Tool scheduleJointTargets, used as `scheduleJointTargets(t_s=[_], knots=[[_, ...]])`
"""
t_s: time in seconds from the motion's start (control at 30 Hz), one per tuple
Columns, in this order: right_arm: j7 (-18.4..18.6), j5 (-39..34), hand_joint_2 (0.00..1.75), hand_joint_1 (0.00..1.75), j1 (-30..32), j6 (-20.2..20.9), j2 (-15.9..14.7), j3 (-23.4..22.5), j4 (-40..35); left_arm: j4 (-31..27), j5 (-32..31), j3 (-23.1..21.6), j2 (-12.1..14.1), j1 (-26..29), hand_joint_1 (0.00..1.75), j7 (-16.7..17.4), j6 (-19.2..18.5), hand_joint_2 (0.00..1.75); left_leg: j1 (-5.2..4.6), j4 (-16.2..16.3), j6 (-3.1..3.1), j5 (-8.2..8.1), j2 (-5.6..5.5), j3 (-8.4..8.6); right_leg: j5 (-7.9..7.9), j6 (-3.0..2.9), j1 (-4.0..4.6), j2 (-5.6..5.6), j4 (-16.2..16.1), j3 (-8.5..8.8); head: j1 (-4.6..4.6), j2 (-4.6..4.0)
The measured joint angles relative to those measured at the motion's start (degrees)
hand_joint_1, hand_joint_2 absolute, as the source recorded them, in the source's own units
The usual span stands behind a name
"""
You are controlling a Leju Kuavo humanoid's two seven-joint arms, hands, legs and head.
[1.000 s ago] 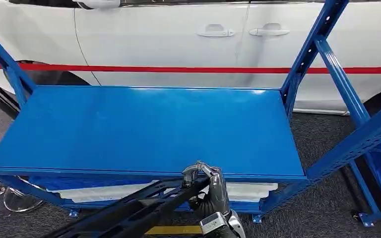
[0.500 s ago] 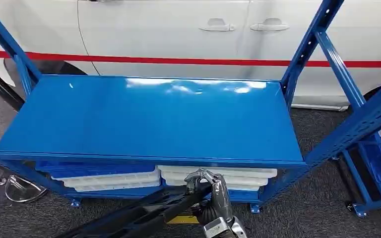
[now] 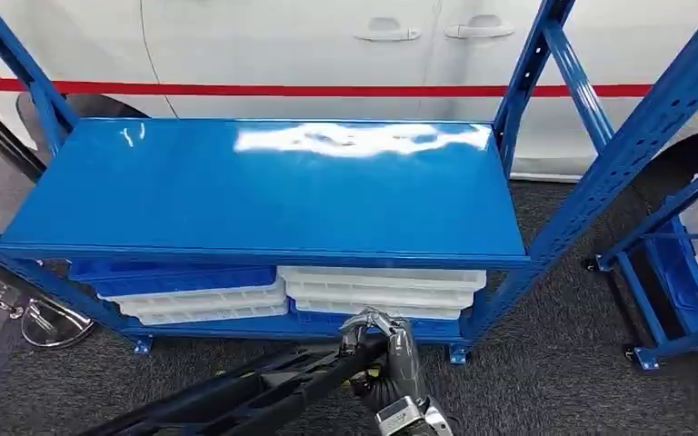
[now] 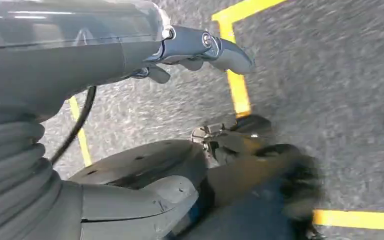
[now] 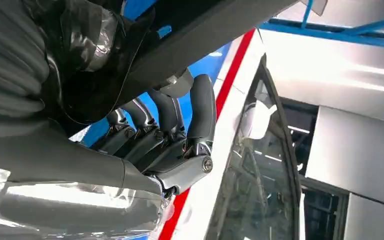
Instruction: Take the parts from the cabinet and place them on the table.
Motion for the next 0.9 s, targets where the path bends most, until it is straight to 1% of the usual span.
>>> scheduleJointTargets(t_s=[0.03,0.07,0.1,0.13,0.17,0.2,0.23,0.27,0.3,0.33,0.37,0.4,0.43,0.47,0.5,0.53,0.57,0.6,0.63,0.67,0.7,0.73,0.77,0.8,0.83,0.87,0.9], knots=[[-0.1,0.0,1.75,1.75,0.0,0.1,0.0,0.0,0.0,0.0,0.0,0.0,0.0,-0.1,0.0,-0.2,0.0,1.75,-0.01,-1.7,-0.03,-0.44,-0.02,0.63,0.57,0.38,-0.18,-0.22,0.0,-0.05,0.04,0.0],[-0.2,-0.1,1.75,1.75,-0.1,0.1,0.0,0.0,0.0,0.0,0.1,0.0,0.0,0.0,0.0,-0.2,0.0,1.75,-0.35,-1.6,0.29,0.01,-0.06,0.01,1.15,0.75,-0.44,-0.35,-0.3,-0.01,0.02,0.02],[-0.4,-0.1,1.75,1.75,-0.1,0.1,0.0,0.0,0.0,0.0,0.1,0.1,0.0,-0.1,0.0,-0.3,0.0,1.75,-0.48,-1.6,0.54,0.27,-0.05,-0.2,1.72,1.13,-0.63,-0.38,-0.5,-0.03,0.0,0.02],[-0.4,-0.2,1.75,1.75,-0.1,0.1,0.0,0.0,0.0,0.0,0.1,0.2,-0.1,0.1,0.0,-0.4,0.0,1.75,-0.21,-2.2,1.06,1.32,-0.01,-0.48,2.34,1.56,-0.42,-0.32,-0.9,-0.14,0.04,0.0],[-0.5,-0.2,1.75,1.75,-0.1,0.1,-0.1,0.0,0.0,0.0,0.1,0.2,-0.2,0.0,0.0,-0.4,0.0,1.75,0.16,-2.6,1.41,2.21,0.56,-0.96,1.05,1.81,-0.63,-0.15,-0.2,-0.54,0.04,0.0],[-0.6,-0.2,1.75,1.75,0.0,0.0,-0.2,0.0,0.0,0.0,0.1,0.3,-0.2,0.1,0.0,-0.5,0.0,1.75,0.15,-2.6,2.06,2.93,0.56,-1.89,-2.4,2.02,-0.68,0.0,1.6,-1.39,0.06,0.0],[-0.6,-0.3,1.75,1.75,0.0,0.0,-0.2,0.0,0.0,0.0,0.1,0.4,-0.2,0.1,0.0,-0.5,0.1,1.75,0.12,-2.5,2.34,3.56,0.62,-2.81,-6.26,2.23,-0.87,0.06,5.1,-2.3,0.04,0.02],[-0.6,-0.3,1.75,1.75,0.0,0.0,-0.3,0.0,0.0,0.0,0.1,0.4,-0.2,0.1,0.0,-0.5,0.0,1.75,0.09,-2.4,2.35,4.29,0.63,-3.72,-9.47,2.47,-1.0,0.06,9.5,-3.28,0.07,0.0],[-0.6,-0.3,1.75,1.75,0.1,0.0,-0.3,0.0,0.0,0.0,0.1,0.4,-0.2,0.1,0.0,-0.6,0.0,1.75,0.07,-2.3,2.3,5.02,0.65,-4.57,-11.24,2.7,-1.07,0.07,13.5,-3.94,0.02,0.0],[-0.6,-0.3,1.75,1.75,0.2,0.0,-0.4,0.0,0.0,0.0,0.0,0.4,-0.2,0.1,0.0,-0.6,0.0,1.75,0.07,-2.1,2.15,5.68,0.67,-5.66,-10.92,2.87,-1.19,0.06,15.9,-3.99,0.04,0.0],[-0.6,-0.3,1.75,1.75,0.2,0.0,-0.4,0.0,0.0,0.0,0.0,0.5,-0.2,0.1,0.0,-0.6,0.0,1.75,0.09,-1.7,1.99,6.29,0.68,-6.79,-8.94,2.99,-1.33,0.06,16.3,-3.04,0.02,0.0],[-0.7,-0.3,1.75,1.75,0.2,0.0,-0.4,0.0,0.0,0.0,0.0,0.5,-0.2,0.1,0.0,-0.7,0.0,1.75,0.13,-1.3,1.79,6.78,0.7,-7.93,-6.47,3.01,-1.42,0.05,14.4,-0.97,0.04,0.02],[-0.7,-0.3,1.75,1.75,0.2,-0.1,-0.4,0.0,0.0,0.0,0.0,0.5,-0.2,0.1,0.0,-0.8,0.0,1.75,0.18,-0.7,1.58,7.17,0.7,-8.97,-4.64,2.95,-1.48,0.05,10.4,2.26,0.04,0.02],[-0.8,-0.3,1.75,1.75,0.2,-0.1,-0.4,0.0,0.0,0.0,0.0,0.6,-0.2,0.1,0.0,-0.9,0.0,1.75,0.19,-0.2,1.32,7.48,0.64,-9.73,-4.54,2.84,-1.54,0.05,5.5,6.03,0.04,0.0],[-0.8,-0.3,1.75,1.75,0.2,-0.1,-0.4,0.0,0.0,0.0,0.0,0.6,-0.2,0.1,0.0,-1.0,0.0,1.75,-0.08,0.5,0.94,7.75,0.54,-10.37,-7.14,2.66,-1.27,0.11,0.2,9.44,0.04,0.0],[-0.9,-0.3,1.75,1.75,0.2,-0.1,-0.4,0.0,-0.1,0.0,0.0,0.7,-0.2,0.1,0.0,-1.0,0.0,1.75,-0.07,0.7,0.62,8.05,0.52,-10.55,-7.77,2.17,-1.12,0.26,-1.3,10.17,-0.07,0.0],[-1.0,-0.3,1.75,1.75,0.4,-0.2,-0.4,0.0,-0.1,0.0,0.0,0.8,-0.2,0.1,0.0,-1.1,0.0,1.75,-0.04,0.7,0.18,8.53,0.57,-10.49,-7.51,1.9,-0.98,0.3,-1.2,9.66,0.02,0.02],[-1.0,-0.3,1.75,1.75,0.4,-0.2,-0.4,0.0,-0.1,0.0,0.0,0.9,-0.3,0.0,0.0,-1.1,0.0,1.75,0.03,0.4,-0.26,9.18,0.57,-10.59,-7.13,1.42,-0.69,0.32,-0.9,9.32,-0.09,0.02],[-1.0,-0.3,1.75,1.75,0.4,-0.2,-0.4,0.0,-0.2,0.0,0.0,1.0,-0.3,0.1,0.0,-1.1,0.0,1.75,0.11,0.2,-0.74,9.74,0.53,-10.75,-6.47,0.82,-0.8,0.29,-1.2,8.98,0.0,0.02],[-1.1,-0.3,1.75,1.75,0.4,-0.2,-0.4,0.0,-0.2,0.1,0.0,1.2,-0.2,0.3,0.0,-1.1,0.0,1.75,0.48,0.9,-0.97,8.82,0.38,-11.17,-5.52,0.17,-1.2,-0.05,-1.5,8.31,0.0,0.02],[-1.1,-0.3,1.75,1.75,0.4,-0.2,-0.3,0.0,-0.2,0.1,0.0,1.3,-0.2,0.2,0.0,-1.1,0.0,1.75,0.44,2.4,-1.17,5.72,0.33,-11.97,-4.87,-0.36,-1.16,-0.04,-1.5,7.44,-0.07,0.0],[-1.3,-0.3,1.75,1.75,0.4,-0.2,-0.3,0.0,-0.2,0.1,-0.1,1.3,-0.2,0.2,0.0,-1.0,0.0,1.75,0.48,5.5,-1.4,2.0,0.3,-13.02,-4.16,-0.67,-1.14,-0.08,-1.5,6.62,-0.07,0.0],[-1.5,-0.3,1.75,1.75,0.4,-0.4,-0.3,0.0,-0.2,0.1,-0.1,1.3,-0.2,0.2,0.0,-1.1,0.0,1.75,0.51,9.7,-1.66,-1.47,0.32,-13.93,-3.39,-0.73,-1.06,-0.11,-1.4,5.72,-0.07,0.0],[-1.5,-0.3,1.75,1.75,0.4,-0.5,-0.3,0.0,-0.2,0.1,-0.3,1.3,-0.2,0.0,0.0,-1.1,0.0,1.75,0.51,13.9,-1.85,-3.65,0.31,-14.62,-2.6,-0.75,-0.95,-0.12,-1.4,4.69,-0.07,0.02],[-1.6,-0.3,1.75,1.75,0.4,-0.7,-0.3,0.0,-0.2,0.1,-0.4,1.3,-0.2,0.0,0.0,-1.1,0.0,1.75,0.51,17.0,-1.96,-4.03,0.31,-14.77,-1.84,-0.69,-0.87,-0.16,-1.2,3.61,-0.05,0.0],[-1.7,-0.3,1.75,1.75,0.4,-1.0,-0.3,0.0,-0.2,0.1,-0.5,1.3,-0.2,0.0,0.0,-1.1,0.0,1.75,0.52,17.8,-1.95,-2.6,0.31,-13.9,-1.18,-0.64,-0.84,-0.2,-1.0,2.48,-0.07,0.0],[-1.8,-0.2,1.75,1.75,0.4,-1.2,-0.3,0.0,-0.2,0.1,-0.5,1.3,-0.2,0.0,0.0,-1.1,0.0,1.75,0.52,16.4,-1.85,-0.37,0.31,-12.1,-0.6,-0.53,-0.82,-0.21,-0.7,1.45,-0.07,0.0]])
